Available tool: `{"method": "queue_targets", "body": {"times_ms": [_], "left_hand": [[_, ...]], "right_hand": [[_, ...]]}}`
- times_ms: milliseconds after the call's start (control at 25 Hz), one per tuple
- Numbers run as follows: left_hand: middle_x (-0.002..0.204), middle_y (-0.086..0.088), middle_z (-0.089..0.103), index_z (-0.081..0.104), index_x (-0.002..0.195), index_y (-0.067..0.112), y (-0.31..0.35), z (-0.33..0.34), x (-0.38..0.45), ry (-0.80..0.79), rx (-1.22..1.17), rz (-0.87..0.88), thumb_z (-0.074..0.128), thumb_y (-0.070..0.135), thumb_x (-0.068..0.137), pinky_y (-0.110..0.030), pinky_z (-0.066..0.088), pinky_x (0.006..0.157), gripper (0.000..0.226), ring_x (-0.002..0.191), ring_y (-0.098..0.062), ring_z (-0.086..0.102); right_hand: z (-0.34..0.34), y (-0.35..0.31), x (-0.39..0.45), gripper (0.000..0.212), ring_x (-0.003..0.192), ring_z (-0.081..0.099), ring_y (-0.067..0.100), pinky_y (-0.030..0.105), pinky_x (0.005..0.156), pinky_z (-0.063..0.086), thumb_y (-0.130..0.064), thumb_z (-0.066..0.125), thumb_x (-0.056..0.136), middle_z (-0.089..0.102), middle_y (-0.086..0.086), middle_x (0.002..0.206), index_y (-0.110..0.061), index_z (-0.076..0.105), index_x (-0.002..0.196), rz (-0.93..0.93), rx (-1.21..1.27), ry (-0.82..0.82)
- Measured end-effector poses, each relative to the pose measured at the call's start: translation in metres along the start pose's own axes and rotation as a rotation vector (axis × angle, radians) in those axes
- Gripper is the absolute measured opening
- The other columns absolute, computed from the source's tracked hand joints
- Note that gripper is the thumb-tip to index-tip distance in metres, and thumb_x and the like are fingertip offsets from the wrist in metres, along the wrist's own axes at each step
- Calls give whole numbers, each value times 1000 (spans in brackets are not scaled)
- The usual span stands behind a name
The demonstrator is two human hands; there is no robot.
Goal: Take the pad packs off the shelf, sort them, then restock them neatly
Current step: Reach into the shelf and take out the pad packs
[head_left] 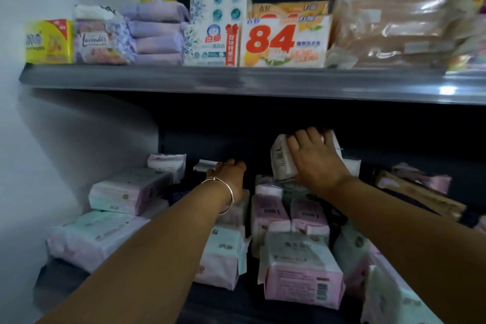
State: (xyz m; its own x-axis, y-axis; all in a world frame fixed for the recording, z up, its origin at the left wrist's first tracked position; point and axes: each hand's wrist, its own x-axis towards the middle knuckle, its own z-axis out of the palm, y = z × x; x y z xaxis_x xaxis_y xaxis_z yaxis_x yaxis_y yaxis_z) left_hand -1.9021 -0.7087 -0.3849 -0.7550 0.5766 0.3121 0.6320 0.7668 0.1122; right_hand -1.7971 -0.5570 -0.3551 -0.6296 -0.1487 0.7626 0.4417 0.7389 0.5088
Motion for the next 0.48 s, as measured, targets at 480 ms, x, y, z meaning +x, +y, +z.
{"method": "queue_targets", "body": {"times_ms": [480], "left_hand": [[149, -5, 26, 23, 145, 14, -46, 48, 111, -58, 314, 100, 65, 25, 84, -43, 20, 115, 74, 139, -25, 25]], "right_hand": [[61, -35, 13, 89, 76, 58, 35, 44, 67, 51, -45, 89, 27, 60, 16, 85, -2, 64, 100, 29, 139, -176]]}}
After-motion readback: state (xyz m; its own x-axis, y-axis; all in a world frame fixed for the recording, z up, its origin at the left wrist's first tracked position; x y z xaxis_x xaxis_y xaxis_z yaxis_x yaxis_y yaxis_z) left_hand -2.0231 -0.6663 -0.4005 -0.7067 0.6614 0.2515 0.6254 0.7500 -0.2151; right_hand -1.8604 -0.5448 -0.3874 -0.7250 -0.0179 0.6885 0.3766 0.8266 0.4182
